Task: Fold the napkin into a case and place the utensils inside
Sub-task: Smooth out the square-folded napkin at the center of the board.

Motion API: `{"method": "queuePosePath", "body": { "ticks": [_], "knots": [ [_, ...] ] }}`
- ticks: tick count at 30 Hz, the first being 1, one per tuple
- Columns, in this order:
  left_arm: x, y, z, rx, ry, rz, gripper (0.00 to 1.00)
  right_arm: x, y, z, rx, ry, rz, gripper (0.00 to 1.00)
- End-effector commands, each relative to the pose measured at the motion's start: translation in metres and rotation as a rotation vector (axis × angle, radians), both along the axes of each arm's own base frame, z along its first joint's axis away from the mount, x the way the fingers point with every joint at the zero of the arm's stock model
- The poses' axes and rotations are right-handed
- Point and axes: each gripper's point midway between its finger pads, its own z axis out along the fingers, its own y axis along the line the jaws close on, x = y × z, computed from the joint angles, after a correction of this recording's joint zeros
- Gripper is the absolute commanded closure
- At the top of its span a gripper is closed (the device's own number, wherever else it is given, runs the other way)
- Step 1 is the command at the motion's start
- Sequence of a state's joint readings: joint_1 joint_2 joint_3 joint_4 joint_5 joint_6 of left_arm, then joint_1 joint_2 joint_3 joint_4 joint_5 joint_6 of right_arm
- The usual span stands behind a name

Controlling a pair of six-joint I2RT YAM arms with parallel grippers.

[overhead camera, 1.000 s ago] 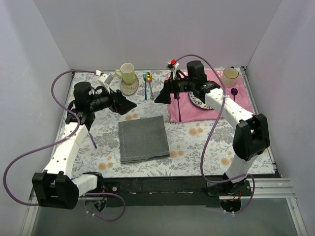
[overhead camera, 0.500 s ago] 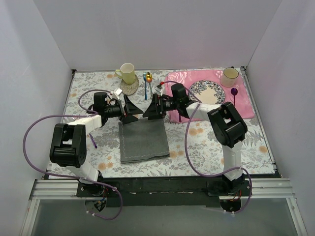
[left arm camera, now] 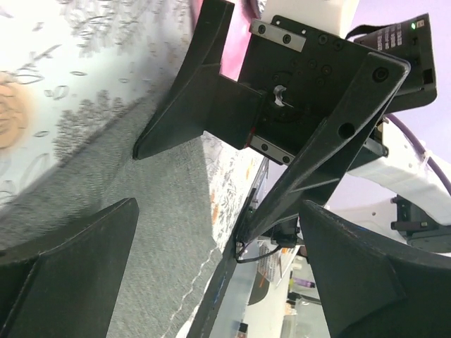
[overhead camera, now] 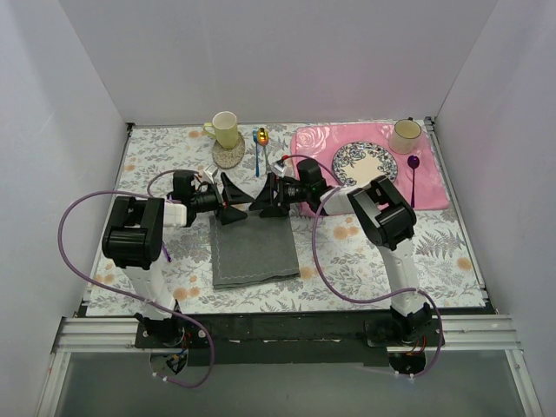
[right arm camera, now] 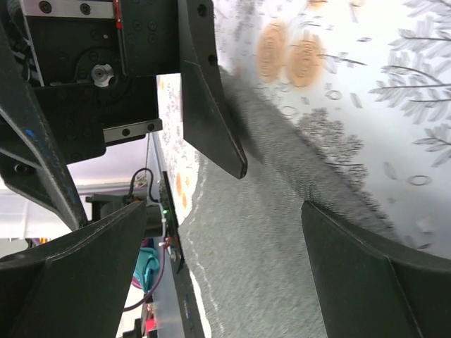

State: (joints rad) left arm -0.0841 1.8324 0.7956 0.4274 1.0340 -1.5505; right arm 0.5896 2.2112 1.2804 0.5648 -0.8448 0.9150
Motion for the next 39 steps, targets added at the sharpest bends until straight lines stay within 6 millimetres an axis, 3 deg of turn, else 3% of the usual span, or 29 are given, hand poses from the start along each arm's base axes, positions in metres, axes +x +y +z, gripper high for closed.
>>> {"method": "queuePosePath", "body": {
  "ticks": [1, 8, 9, 12, 17, 19, 21, 24, 27, 31, 35, 39],
  "knots": [
    [0.006, 0.008, -0.015, 0.003, 0.019, 0.026, 0.02, 0.011, 0.002, -0.005, 0.010, -0.039, -0.037, 0.01],
    [-0.001, 0.030, -0.050, 0.023, 0.133, 0.063, 0.02, 0.006, -0.015, -0.036, -0.046, 0.037, -0.067, 0.01],
    [-0.001, 0.043, -0.056, 0.033, 0.158, 0.092, 0.02, 0.004, -0.017, -0.038, -0.052, 0.041, -0.065, 0.01],
    [-0.005, 0.053, -0.059, 0.035, 0.167, 0.108, 0.02, 0.002, -0.020, -0.042, -0.064, 0.052, -0.068, 0.01],
    [-0.001, 0.070, -0.044, 0.044, 0.116, 0.121, 0.02, 0.003, -0.023, -0.042, -0.071, 0.052, -0.071, 0.01],
    [-0.001, 0.070, -0.036, 0.048, 0.086, 0.094, 0.02, 0.003, -0.022, -0.038, -0.063, 0.041, -0.065, 0.01],
    [-0.002, 0.066, -0.015, 0.030, 0.028, 0.066, 0.02, 0.003, -0.018, -0.028, -0.042, 0.018, -0.053, 0.01],
    [-0.010, 0.056, 0.016, 0.005, -0.051, 0.014, 0.02, 0.003, -0.009, 0.004, 0.012, -0.041, -0.022, 0.01],
    [-0.018, 0.051, 0.023, 0.017, -0.058, 0.009, 0.02, -0.001, 0.003, 0.043, 0.077, -0.108, 0.018, 0.01],
    [-0.016, 0.052, 0.016, 0.029, -0.023, 0.052, 0.02, -0.011, 0.020, 0.074, 0.136, -0.111, 0.040, 0.01],
    [-0.008, 0.053, 0.006, 0.027, 0.015, 0.094, 0.02, -0.014, 0.031, 0.072, 0.149, -0.093, 0.040, 0.01],
    [-0.004, 0.057, -0.017, 0.064, 0.073, 0.129, 0.02, -0.010, 0.032, 0.045, 0.128, -0.050, 0.030, 0.02]
  ]
}}
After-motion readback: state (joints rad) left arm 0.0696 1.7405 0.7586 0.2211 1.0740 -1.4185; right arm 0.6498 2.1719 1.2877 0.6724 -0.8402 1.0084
